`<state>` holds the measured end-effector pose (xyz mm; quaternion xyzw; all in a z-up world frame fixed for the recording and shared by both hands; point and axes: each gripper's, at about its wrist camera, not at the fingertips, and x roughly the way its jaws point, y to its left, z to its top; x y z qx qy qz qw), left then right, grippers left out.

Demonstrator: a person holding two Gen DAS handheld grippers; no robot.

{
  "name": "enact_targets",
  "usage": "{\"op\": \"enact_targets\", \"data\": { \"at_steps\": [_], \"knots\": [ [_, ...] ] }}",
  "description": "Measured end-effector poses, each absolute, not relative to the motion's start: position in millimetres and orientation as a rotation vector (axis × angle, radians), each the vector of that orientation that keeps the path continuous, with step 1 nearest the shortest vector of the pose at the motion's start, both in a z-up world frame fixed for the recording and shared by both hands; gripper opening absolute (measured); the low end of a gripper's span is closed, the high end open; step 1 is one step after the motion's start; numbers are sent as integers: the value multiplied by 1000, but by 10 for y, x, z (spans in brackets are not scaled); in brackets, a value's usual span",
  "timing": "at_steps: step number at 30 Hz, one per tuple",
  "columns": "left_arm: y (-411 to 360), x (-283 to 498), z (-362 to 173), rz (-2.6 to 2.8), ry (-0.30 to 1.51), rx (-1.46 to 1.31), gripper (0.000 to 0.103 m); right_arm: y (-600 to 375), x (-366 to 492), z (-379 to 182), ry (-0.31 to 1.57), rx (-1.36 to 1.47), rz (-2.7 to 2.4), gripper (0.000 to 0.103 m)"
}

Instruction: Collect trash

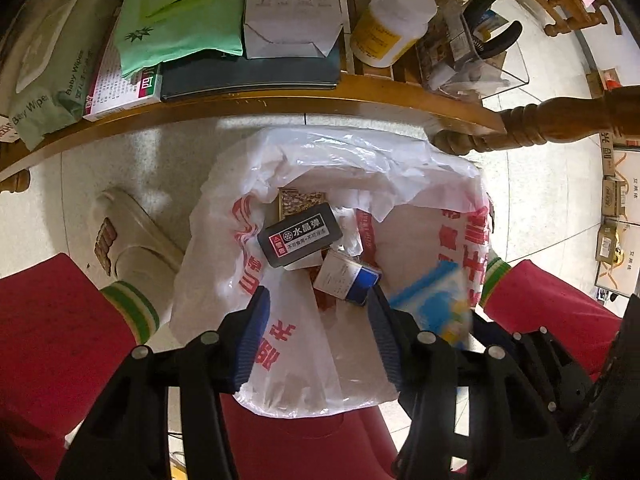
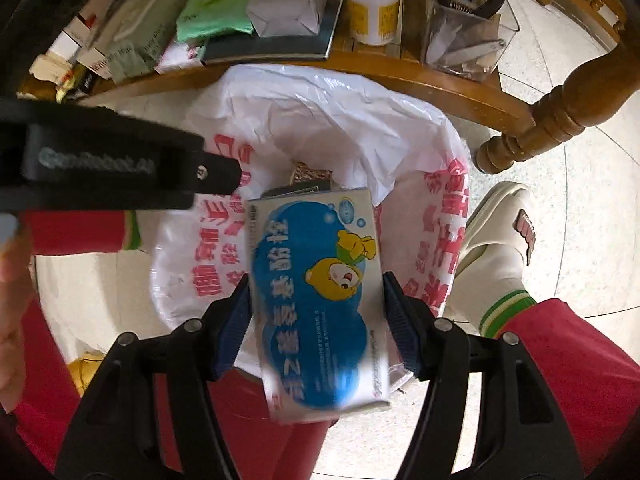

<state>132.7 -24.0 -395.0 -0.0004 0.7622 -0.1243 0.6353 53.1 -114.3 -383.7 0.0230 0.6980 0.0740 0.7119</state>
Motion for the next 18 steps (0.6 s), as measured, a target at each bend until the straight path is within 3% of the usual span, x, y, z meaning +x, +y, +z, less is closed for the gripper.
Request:
{"op": "enact_targets", "data": {
  "at_steps": [2,4,18],
  "knots": [
    [-241,1337,-3965,-282,1747,2,52,-1149,548,-3848,1548,70,172,74],
    [-240,1338,-3994,-277,1756,1,56,-1155,559,-3836,1537,78,169,79],
    [-193,1305,-3972,-249,1755,22,61,-1143,559,-3772,1524,86,173,79]
  ]
}}
